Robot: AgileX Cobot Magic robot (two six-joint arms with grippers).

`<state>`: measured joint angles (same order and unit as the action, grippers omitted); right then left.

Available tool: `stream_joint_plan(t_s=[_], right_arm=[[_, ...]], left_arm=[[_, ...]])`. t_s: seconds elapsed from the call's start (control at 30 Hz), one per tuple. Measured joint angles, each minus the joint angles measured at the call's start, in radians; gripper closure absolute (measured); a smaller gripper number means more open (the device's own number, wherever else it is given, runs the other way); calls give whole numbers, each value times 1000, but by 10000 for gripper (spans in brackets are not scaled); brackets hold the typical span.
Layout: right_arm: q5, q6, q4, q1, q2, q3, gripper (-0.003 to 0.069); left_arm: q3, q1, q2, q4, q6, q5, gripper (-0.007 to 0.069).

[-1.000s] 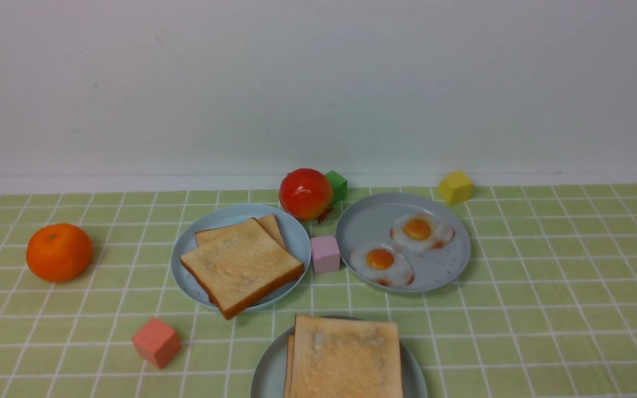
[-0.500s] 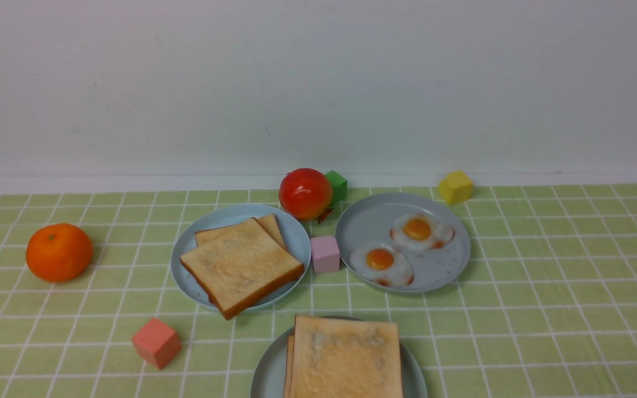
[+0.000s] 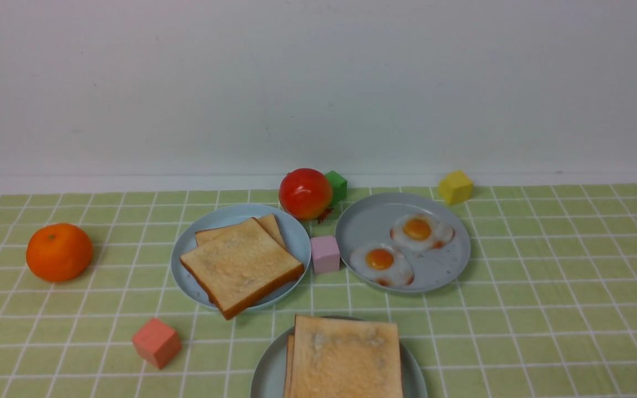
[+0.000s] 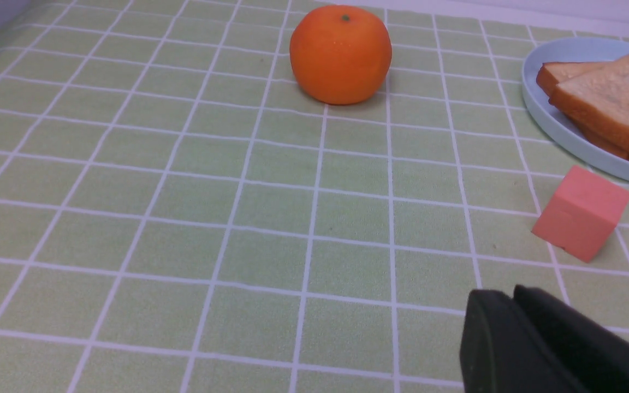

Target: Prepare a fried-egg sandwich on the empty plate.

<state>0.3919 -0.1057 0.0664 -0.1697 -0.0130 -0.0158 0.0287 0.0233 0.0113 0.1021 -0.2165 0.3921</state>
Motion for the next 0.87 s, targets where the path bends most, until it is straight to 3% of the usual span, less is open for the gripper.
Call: stream_joint_plan(t_s=[0.87], right_arm=[[0,0,0,0,0,0,428]], left_arm=[[0,0,0,0,0,0,546]])
